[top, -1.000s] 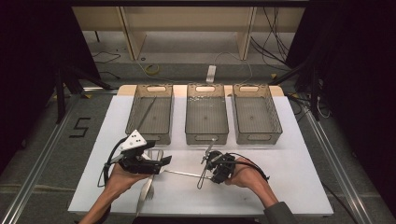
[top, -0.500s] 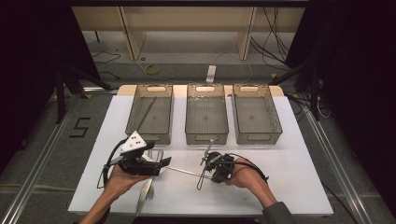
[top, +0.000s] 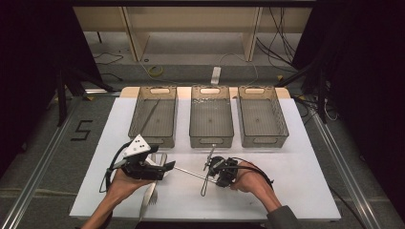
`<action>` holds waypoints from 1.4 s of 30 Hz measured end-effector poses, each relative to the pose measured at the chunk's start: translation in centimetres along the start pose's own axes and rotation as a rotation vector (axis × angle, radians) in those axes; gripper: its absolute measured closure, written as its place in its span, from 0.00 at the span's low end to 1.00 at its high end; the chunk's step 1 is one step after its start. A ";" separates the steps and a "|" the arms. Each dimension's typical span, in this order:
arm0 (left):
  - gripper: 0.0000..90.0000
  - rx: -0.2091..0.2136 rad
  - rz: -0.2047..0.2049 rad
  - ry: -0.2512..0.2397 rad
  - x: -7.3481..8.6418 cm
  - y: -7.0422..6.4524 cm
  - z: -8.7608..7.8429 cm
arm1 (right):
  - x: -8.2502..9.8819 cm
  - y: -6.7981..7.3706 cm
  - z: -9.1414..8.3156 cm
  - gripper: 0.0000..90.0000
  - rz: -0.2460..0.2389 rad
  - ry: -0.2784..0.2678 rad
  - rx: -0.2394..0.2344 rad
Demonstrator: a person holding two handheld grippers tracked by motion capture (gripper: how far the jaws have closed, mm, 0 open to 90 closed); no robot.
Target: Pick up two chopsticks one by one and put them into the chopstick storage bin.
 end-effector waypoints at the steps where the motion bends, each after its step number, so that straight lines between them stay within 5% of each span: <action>1: 0.16 -0.001 0.000 0.001 0.0 0.0 0.0 | 0.0 0.0 0.0 0.95 0.002 -0.004 -0.002; 12: 0.18 0.002 0.018 0.020 0.2 -0.2 0.3 | 0.1 -0.1 -0.4 0.95 -0.025 0.011 0.047; 19: 0.18 0.018 0.061 0.058 0.3 -1.1 1.3 | 0.4 -0.2 -2.0 0.95 -0.028 -0.025 0.074; 30: 0.21 0.044 0.276 0.255 0.4 -4.2 7.4 | 0.7 0.0 -4.0 0.95 -0.036 -0.052 0.103; 42: 0.33 0.082 0.394 0.349 0.1 -5.2 10.4 | 0.9 0.2 -4.6 0.95 -0.058 -0.058 0.113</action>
Point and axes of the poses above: each handheld gripper's, and its own axes: z roughly forward along the jaws, x roughly out of its underside, y roughly to its left, the point moved 7 cm from there along z, roughly forward along the jaws, and after that the axes turned 13 degrees about y, right-handed, at the moved point
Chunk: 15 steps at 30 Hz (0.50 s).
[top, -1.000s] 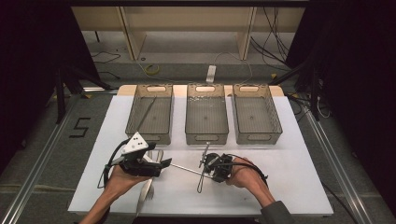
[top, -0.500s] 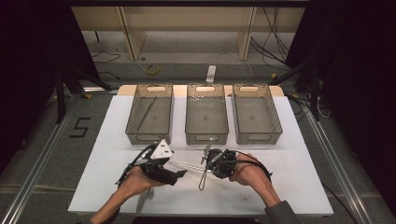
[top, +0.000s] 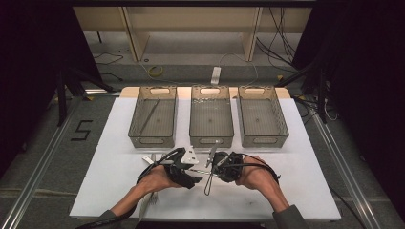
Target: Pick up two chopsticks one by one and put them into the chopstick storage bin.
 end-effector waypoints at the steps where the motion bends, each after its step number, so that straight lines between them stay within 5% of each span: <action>1: 0.35 0.006 0.007 0.006 -0.1 -0.1 0.3 | 0.0 0.0 -0.1 0.95 -0.008 -0.001 0.002; 15: 0.66 0.030 0.101 0.050 -0.8 -0.7 0.7 | -0.2 0.6 -0.9 0.95 -0.037 -0.022 0.008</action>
Point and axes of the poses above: each handheld gripper's, and its own axes: z roughly forward along the jaws, x roughly out of its underside, y roughly to its left, the point moved 7 cm from there along z, roughly forward along the jaws, and after that the axes turned 13 degrees about y, right-handed, at the moved point
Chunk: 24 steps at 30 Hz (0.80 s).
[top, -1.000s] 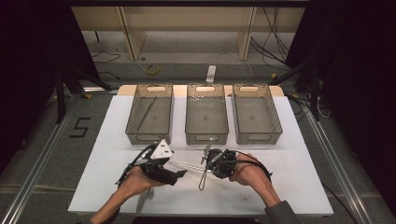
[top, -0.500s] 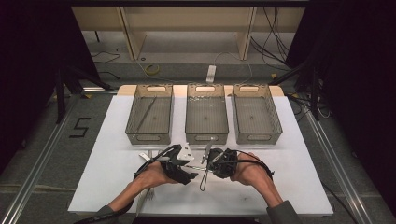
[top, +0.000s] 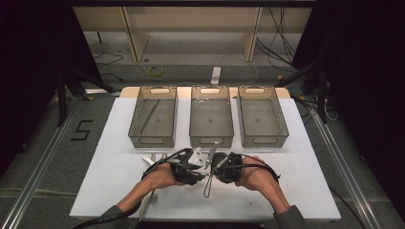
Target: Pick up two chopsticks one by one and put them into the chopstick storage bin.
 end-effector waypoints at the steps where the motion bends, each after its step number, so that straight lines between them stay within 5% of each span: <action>1: 0.68 -0.005 0.009 0.002 0.0 -0.1 0.0 | 0.0 0.1 0.0 0.95 0.003 0.006 -0.004; 5: 0.79 0.001 0.036 0.003 -0.1 -0.4 -0.1 | 0.0 0.1 0.0 0.95 0.006 0.001 -0.006; 15: 0.87 -0.034 0.150 0.032 -0.3 -1.1 -1.2 | 0.6 -0.2 -0.3 0.94 -0.058 -0.050 -0.016; 21: 0.94 -0.034 0.173 0.027 -0.5 -1.3 -1.8 | 0.9 -1.3 -1.0 0.79 0.026 -0.133 -0.009; 24: 0.94 -0.040 0.134 0.015 -0.5 -0.7 -1.9 | 1.1 -2.0 -2.1 0.64 0.080 -0.202 -0.003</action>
Point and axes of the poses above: each handheld gripper's, and its own axes: z roughly forward along the jaws, x roughly out of its underside, y roughly to its left, the point moved 7 cm from there along z, roughly forward along the jaws, and after that the axes turned 13 degrees about y, right-handed, at the moved point
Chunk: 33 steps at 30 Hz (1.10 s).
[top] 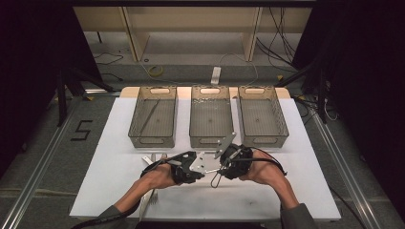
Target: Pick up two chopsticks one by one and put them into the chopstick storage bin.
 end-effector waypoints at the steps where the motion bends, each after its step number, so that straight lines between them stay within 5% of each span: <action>1: 0.94 -0.006 -0.010 0.001 0.1 0.2 -0.1 | 0.0 -0.2 -0.3 0.62 0.022 -0.023 0.006; 7: 0.94 -0.028 -0.101 -0.032 0.0 1.2 -0.6 | -0.2 -1.2 -2.2 0.46 0.091 -0.150 0.078; 16: 0.94 -0.029 -0.303 -0.074 0.5 3.4 -1.8 | 0.2 -1.4 -3.7 0.38 0.224 -0.322 0.162; 25: 0.94 -0.059 -0.427 -0.111 1.6 5.3 -3.6 | 1.7 -1.5 -2.7 0.34 0.381 -0.475 0.136; 28: 0.94 -0.067 -0.459 -0.120 2.1 6.0 -4.3 | 2.4 -1.4 -1.8 0.33 0.415 -0.484 0.103; 33: 0.94 -0.087 -0.540 -0.142 3.0 7.4 -5.5 | 4.4 -1.0 -0.7 0.33 0.467 -0.506 0.142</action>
Point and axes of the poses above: each handheld gripper's, and its own axes: z roughly forward along the jaws, x roughly out of its underside, y roughly to its left, the point moved 7 cm from there along z, roughly forward along the jaws, and after that the axes turned 13 degrees about y, right-handed, at the moved point
